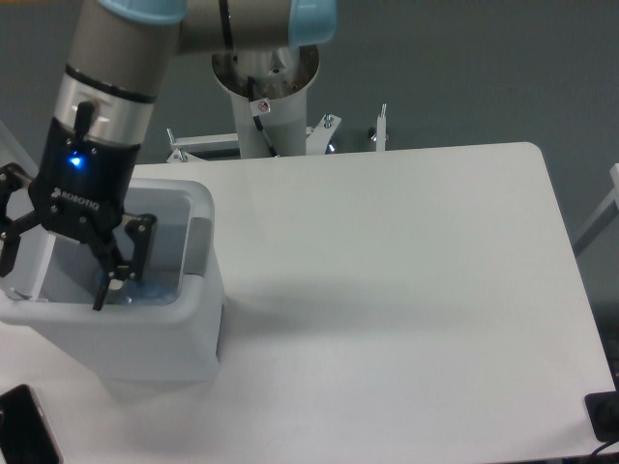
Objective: Place the trash in the trash can
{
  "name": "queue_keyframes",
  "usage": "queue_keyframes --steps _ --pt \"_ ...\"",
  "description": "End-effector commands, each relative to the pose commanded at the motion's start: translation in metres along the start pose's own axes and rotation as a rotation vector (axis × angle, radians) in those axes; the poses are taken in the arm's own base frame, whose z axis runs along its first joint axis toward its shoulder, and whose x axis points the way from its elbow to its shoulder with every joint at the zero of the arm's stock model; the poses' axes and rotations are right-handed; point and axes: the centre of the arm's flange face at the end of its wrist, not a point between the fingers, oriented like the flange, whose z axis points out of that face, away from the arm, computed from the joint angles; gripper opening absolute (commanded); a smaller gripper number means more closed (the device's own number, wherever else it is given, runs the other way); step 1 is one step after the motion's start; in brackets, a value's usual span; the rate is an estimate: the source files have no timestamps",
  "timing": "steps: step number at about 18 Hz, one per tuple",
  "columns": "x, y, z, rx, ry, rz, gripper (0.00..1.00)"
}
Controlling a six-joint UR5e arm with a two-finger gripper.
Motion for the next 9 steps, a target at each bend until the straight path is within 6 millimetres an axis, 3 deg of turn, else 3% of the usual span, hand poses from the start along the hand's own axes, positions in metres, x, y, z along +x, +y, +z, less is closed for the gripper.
queue_keyframes --steps 3,6,7,9 --pt "-0.070 -0.004 -0.024 0.031 -0.083 -0.052 1.00" --pt "-0.120 0.000 -0.029 0.022 -0.145 -0.035 1.00" --pt "-0.152 0.005 -0.042 0.020 -0.197 -0.039 1.00" --pt "-0.190 0.011 -0.064 0.011 -0.267 0.010 1.00"
